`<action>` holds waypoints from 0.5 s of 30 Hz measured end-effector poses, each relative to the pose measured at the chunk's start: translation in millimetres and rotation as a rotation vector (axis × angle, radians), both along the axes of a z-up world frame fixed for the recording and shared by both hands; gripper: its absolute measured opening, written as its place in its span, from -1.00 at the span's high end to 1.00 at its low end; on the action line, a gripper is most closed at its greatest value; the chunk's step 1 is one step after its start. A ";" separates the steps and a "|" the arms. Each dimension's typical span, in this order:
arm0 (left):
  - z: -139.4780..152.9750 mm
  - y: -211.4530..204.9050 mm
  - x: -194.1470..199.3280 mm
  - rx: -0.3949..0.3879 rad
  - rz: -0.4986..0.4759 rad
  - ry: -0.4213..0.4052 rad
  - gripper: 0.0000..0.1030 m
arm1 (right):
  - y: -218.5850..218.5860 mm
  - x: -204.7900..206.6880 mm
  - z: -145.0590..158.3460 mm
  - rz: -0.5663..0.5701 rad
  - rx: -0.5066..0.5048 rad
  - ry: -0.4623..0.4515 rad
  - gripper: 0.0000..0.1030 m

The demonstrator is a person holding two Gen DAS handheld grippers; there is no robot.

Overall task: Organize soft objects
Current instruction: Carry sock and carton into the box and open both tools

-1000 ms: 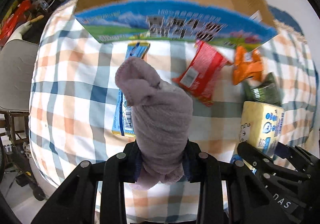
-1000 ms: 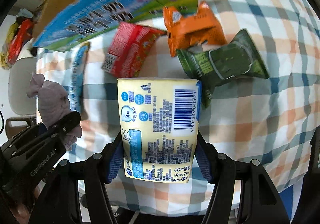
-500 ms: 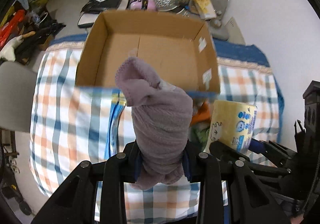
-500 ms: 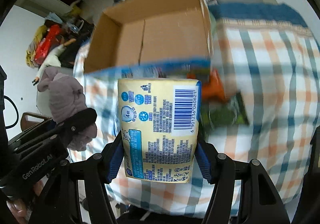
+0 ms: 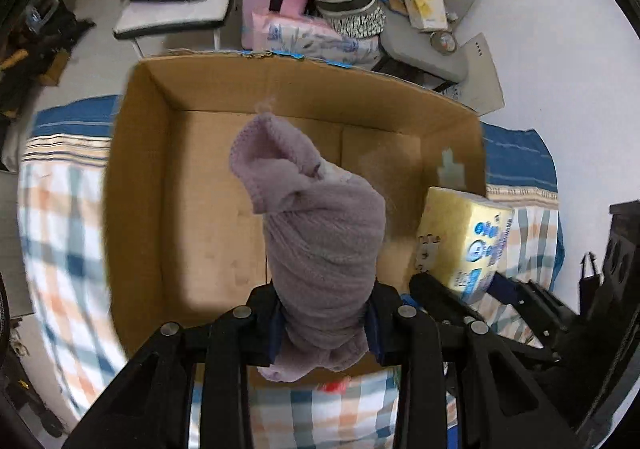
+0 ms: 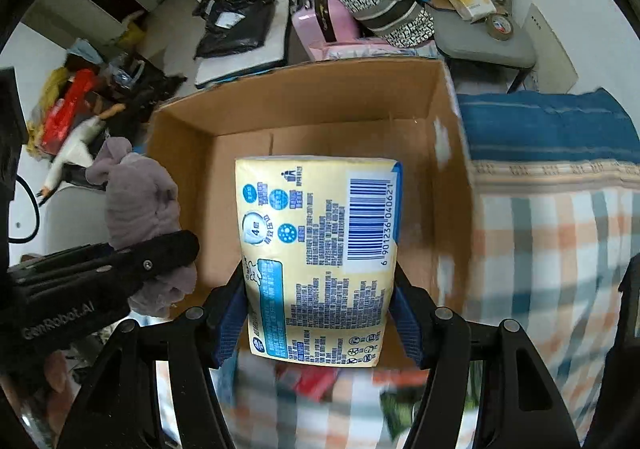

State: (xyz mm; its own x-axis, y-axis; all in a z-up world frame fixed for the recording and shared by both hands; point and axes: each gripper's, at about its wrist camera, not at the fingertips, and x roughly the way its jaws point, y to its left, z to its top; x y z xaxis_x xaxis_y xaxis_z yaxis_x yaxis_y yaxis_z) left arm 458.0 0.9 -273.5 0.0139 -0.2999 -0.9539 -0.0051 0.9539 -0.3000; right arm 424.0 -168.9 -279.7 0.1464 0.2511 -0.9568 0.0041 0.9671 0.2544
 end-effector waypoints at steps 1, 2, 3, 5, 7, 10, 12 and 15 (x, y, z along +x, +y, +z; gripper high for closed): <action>-9.5 0.6 9.4 -0.012 -0.001 0.019 0.42 | 2.1 10.4 -10.1 -0.004 -0.003 0.013 -0.29; -19.1 1.6 17.9 -0.022 0.000 0.036 0.42 | 4.7 20.7 -20.2 -0.001 -0.006 0.025 -0.29; -29.0 1.1 27.4 -0.035 -0.005 0.053 0.42 | 6.9 30.6 -31.0 0.000 -0.019 0.036 -0.29; -44.8 0.6 40.1 -0.054 -0.013 0.080 0.42 | 9.2 47.5 -51.2 0.000 -0.035 0.056 -0.29; -60.4 -2.5 51.0 -0.074 -0.027 0.110 0.42 | 8.9 60.9 -69.9 -0.005 -0.046 0.082 -0.29; -75.6 -7.0 62.6 -0.098 -0.048 0.141 0.41 | 10.9 75.0 -88.1 0.001 -0.070 0.106 -0.29; -80.9 -12.7 68.6 -0.104 -0.067 0.145 0.37 | 11.6 80.4 -97.4 0.007 -0.083 0.121 -0.29; -88.2 -16.1 77.7 -0.092 -0.068 0.154 0.35 | 12.6 90.4 -107.5 0.022 -0.100 0.139 -0.30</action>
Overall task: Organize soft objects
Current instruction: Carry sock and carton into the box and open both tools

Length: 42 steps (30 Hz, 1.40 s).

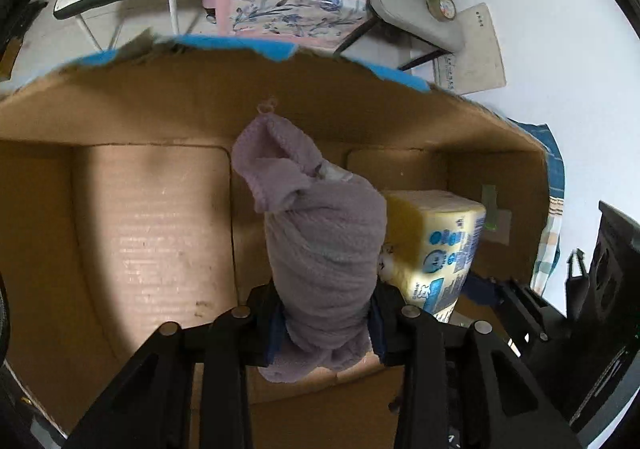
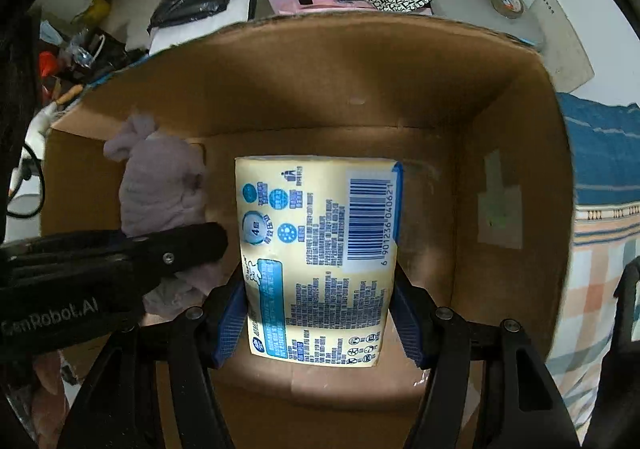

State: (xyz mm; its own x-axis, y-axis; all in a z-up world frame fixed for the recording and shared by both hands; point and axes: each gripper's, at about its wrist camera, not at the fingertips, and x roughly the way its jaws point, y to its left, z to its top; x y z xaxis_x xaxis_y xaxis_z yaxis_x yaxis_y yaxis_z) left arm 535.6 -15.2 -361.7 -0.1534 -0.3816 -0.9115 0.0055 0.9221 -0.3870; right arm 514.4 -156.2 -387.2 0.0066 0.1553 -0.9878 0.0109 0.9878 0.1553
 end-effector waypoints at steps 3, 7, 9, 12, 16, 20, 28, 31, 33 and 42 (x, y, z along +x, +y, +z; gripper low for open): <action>-6.0 -0.7 5.5 0.042 0.019 0.020 0.31 | -4.6 8.1 -5.0 -0.016 -0.024 0.016 -0.33; 0.9 -1.1 2.2 0.097 0.016 -0.016 -0.15 | -4.8 11.6 -3.9 -0.006 -0.053 0.011 -0.64; 7.3 3.9 -2.5 0.122 0.016 -0.044 -0.38 | -3.5 9.9 -1.0 -0.001 -0.060 0.005 -0.64; 17.1 10.5 -9.6 0.158 0.024 -0.082 -0.68 | -4.0 4.5 3.5 0.000 -0.071 0.011 -0.70; 34.5 20.9 -23.8 0.247 0.033 -0.164 -0.84 | 0.2 -13.5 18.2 -0.008 -0.100 -0.008 -0.96; 53.3 34.0 -47.7 0.290 0.052 -0.236 -0.92 | 3.4 -33.7 33.8 -0.030 -0.120 -0.036 -1.00; 96.4 47.2 -95.7 0.355 0.086 -0.364 -0.93 | 16.0 -81.5 73.4 -0.050 -0.152 -0.128 -1.00; 116.3 49.9 -116.6 0.369 0.102 -0.415 -0.93 | 20.5 -101.3 90.9 -0.047 -0.167 -0.169 -1.00; 130.6 49.3 -130.3 0.382 0.109 -0.451 -0.93 | 23.3 -115.0 105.0 -0.051 -0.169 -0.196 -1.00; 178.1 50.9 -199.8 0.425 0.107 -0.561 -0.93 | 19.8 -173.9 159.7 -0.049 -0.170 -0.299 -1.00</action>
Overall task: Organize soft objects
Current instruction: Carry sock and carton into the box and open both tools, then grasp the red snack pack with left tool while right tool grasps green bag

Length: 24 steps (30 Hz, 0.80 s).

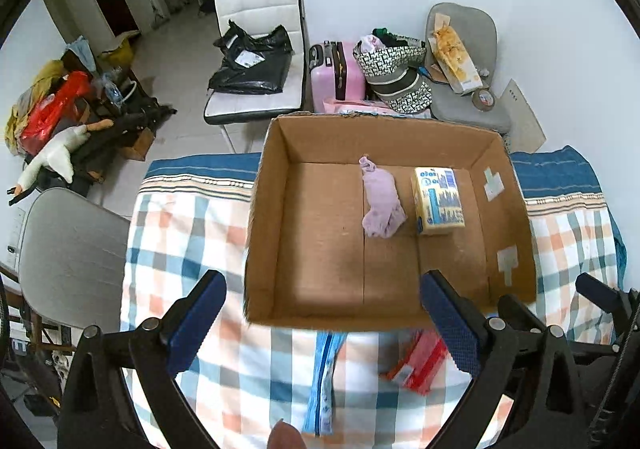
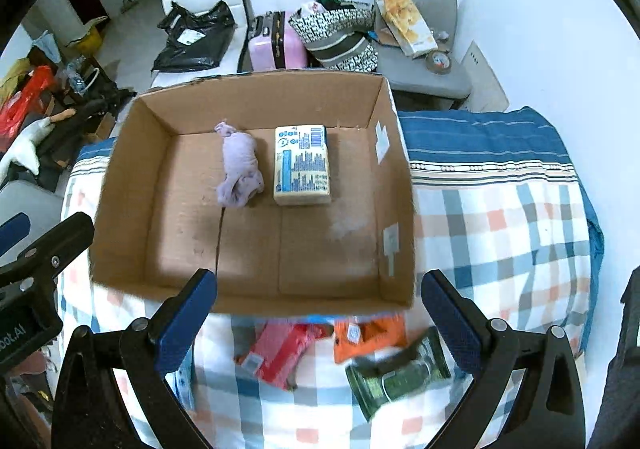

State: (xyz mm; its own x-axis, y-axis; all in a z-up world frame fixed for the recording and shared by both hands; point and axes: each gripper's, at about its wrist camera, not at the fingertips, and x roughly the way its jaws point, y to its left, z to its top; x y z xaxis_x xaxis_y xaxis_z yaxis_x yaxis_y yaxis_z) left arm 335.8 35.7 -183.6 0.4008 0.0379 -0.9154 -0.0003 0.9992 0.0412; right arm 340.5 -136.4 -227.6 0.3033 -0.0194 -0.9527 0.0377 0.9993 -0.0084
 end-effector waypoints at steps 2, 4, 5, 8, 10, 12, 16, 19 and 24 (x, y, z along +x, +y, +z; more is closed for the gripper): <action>4.8 -0.4 -11.8 0.011 -0.004 -0.010 -0.93 | -0.8 -14.0 9.4 0.002 0.004 -0.018 -1.00; 8.1 0.9 -23.6 0.003 0.008 -0.022 -0.93 | -2.1 -28.0 19.1 0.005 0.015 -0.040 -1.00; 9.1 2.1 -28.1 -0.004 0.013 -0.023 -0.93 | -2.8 -34.6 22.4 0.006 0.017 -0.050 -1.00; 12.2 5.2 -39.4 -0.009 0.028 -0.027 -0.93 | -2.2 -49.8 30.6 0.013 0.031 -0.070 -1.00; 13.9 6.7 -46.3 -0.007 0.037 -0.026 -0.93 | -4.8 -58.5 33.6 0.013 0.050 -0.076 -1.00; 14.0 8.3 -53.8 -0.012 0.045 -0.025 -0.93 | -12.7 -66.3 36.2 0.011 0.073 -0.079 -1.00; -1.7 9.2 -67.0 -0.006 0.074 0.009 -0.93 | -42.0 -80.3 25.0 -0.044 0.108 -0.038 -1.00; -32.4 1.7 -71.8 -0.021 0.085 0.089 -0.93 | -71.5 -88.5 -5.7 -0.116 0.096 0.035 -1.00; -88.8 -29.7 -72.1 0.003 0.028 0.211 -0.93 | -105.9 -94.9 -75.7 -0.204 0.134 0.202 -1.00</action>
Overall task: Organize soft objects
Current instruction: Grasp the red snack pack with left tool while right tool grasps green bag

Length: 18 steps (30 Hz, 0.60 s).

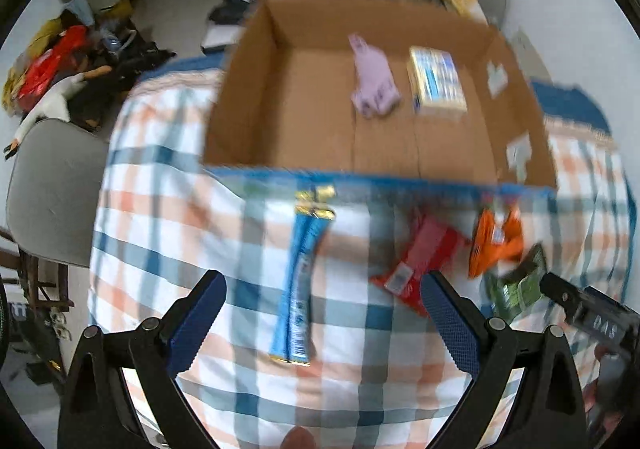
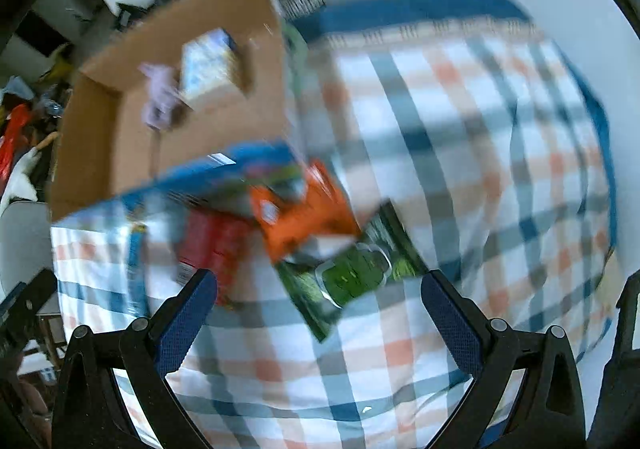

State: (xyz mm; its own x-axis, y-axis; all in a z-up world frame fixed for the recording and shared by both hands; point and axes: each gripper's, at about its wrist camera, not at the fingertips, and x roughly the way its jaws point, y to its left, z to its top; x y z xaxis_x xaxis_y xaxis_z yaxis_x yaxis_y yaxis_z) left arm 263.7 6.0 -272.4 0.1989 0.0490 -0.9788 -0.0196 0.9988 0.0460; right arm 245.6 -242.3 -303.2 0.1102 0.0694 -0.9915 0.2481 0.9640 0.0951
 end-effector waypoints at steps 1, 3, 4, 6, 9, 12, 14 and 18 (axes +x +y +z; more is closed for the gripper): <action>-10.1 -6.1 0.9 0.003 -0.013 0.022 -0.93 | -7.0 -0.8 -14.3 -0.030 0.014 0.039 -1.00; -27.5 -16.5 3.9 -0.015 -0.030 0.064 -0.93 | -22.4 -3.1 -41.4 -0.112 0.087 0.099 -1.00; -33.2 -20.8 5.7 -0.020 -0.037 0.078 -0.93 | -28.8 -4.0 -51.7 -0.155 0.109 0.120 -1.00; -45.5 -31.6 11.1 -0.017 -0.060 0.097 -0.93 | -42.4 -6.8 -72.7 -0.256 0.184 0.152 -0.98; -62.2 -48.7 20.5 0.000 -0.108 0.129 -0.93 | -53.8 -9.9 -101.0 -0.368 0.282 0.194 -0.52; -79.1 -65.2 27.9 0.010 -0.167 0.167 -0.93 | -55.4 -9.6 -117.3 -0.372 0.303 0.229 -0.11; -90.8 -74.5 30.7 0.011 -0.203 0.195 -0.93 | -58.8 -13.9 -116.8 -0.352 0.296 0.228 0.07; -118.0 -92.9 36.8 0.007 -0.259 0.248 -0.93 | -58.9 -18.8 -113.6 -0.176 0.217 0.291 0.18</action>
State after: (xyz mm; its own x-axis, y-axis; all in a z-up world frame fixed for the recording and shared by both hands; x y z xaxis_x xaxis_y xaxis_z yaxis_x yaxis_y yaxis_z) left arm 300.5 -86.9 -390.4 -0.0376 0.0351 -0.9987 0.2468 0.9687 0.0248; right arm 226.8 -301.2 -416.9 -0.1439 0.2858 -0.9474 0.4544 0.8696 0.1933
